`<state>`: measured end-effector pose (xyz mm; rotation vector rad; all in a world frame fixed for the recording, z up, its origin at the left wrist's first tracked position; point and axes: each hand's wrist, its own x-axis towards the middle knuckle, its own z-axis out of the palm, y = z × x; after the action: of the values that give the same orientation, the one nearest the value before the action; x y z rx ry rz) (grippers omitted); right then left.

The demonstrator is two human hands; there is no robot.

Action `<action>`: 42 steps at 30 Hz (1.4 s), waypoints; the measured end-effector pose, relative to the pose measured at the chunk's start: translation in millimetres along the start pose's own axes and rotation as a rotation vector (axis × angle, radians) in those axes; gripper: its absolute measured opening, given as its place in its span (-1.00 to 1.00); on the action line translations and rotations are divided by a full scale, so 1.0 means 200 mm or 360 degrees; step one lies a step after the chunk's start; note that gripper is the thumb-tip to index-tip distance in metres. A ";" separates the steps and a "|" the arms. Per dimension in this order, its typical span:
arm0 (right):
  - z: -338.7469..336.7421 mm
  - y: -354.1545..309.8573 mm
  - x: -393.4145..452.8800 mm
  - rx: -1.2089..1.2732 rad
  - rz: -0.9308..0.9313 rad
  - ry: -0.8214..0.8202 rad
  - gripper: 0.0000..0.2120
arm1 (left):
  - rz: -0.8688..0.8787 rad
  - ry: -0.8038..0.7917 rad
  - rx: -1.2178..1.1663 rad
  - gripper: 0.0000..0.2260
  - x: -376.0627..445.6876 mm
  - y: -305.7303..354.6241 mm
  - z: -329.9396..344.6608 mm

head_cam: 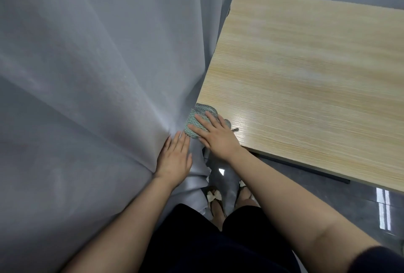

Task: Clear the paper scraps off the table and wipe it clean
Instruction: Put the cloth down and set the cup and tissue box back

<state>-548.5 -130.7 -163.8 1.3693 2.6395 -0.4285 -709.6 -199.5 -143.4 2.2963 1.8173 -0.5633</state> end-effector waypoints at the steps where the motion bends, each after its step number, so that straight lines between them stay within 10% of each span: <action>1: 0.01 0.02 -0.05 0.0009 0.0021 0.0014 -0.56 | 0.0017 0.0024 -0.0025 -0.47 0.00 0.00 -0.01; 11: 0.16 0.22 -0.44 -0.0016 0.0387 0.0321 -0.58 | 0.0031 0.0018 -0.0128 -0.33 0.03 0.03 0.00; 20: 0.02 0.03 -0.04 0.0116 0.0313 0.0000 -0.53 | 0.0004 0.0017 -0.0222 -0.50 0.03 0.04 0.00; 42: 0.10 0.48 -0.79 0.0278 0.0866 0.0086 -0.26 | 0.0401 -0.0050 -0.0051 -0.53 0.15 0.56 -0.23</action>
<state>-379.2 -207.4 -162.1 2.0849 2.1680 -0.5551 -587.6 -184.1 -123.7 2.4290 1.4804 -0.5215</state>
